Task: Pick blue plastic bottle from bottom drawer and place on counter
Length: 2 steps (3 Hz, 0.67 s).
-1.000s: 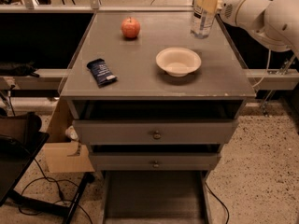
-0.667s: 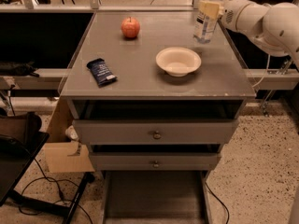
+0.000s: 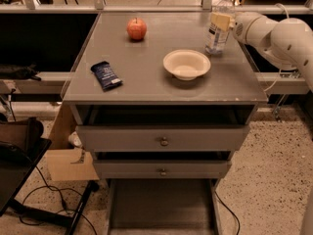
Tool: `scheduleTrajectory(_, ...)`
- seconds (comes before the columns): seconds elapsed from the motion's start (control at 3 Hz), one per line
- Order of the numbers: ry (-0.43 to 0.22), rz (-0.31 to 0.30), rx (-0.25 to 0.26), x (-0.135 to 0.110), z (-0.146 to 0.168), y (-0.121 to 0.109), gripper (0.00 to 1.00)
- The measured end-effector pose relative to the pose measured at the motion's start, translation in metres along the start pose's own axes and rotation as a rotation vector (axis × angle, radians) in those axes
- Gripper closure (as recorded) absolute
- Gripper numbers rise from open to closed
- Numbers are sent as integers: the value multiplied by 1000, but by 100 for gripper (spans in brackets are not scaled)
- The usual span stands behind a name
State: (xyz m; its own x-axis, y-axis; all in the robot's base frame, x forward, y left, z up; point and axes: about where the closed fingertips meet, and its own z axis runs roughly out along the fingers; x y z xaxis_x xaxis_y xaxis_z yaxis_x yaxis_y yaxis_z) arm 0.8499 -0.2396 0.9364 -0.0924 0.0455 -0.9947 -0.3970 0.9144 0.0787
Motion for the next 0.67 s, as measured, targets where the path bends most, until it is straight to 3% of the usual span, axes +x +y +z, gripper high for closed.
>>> scheduleTrajectory(0.33, 19, -28, 10, 11, 1, -1, 100)
scheduleTrajectory(0.67, 19, -28, 10, 11, 1, -1, 73)
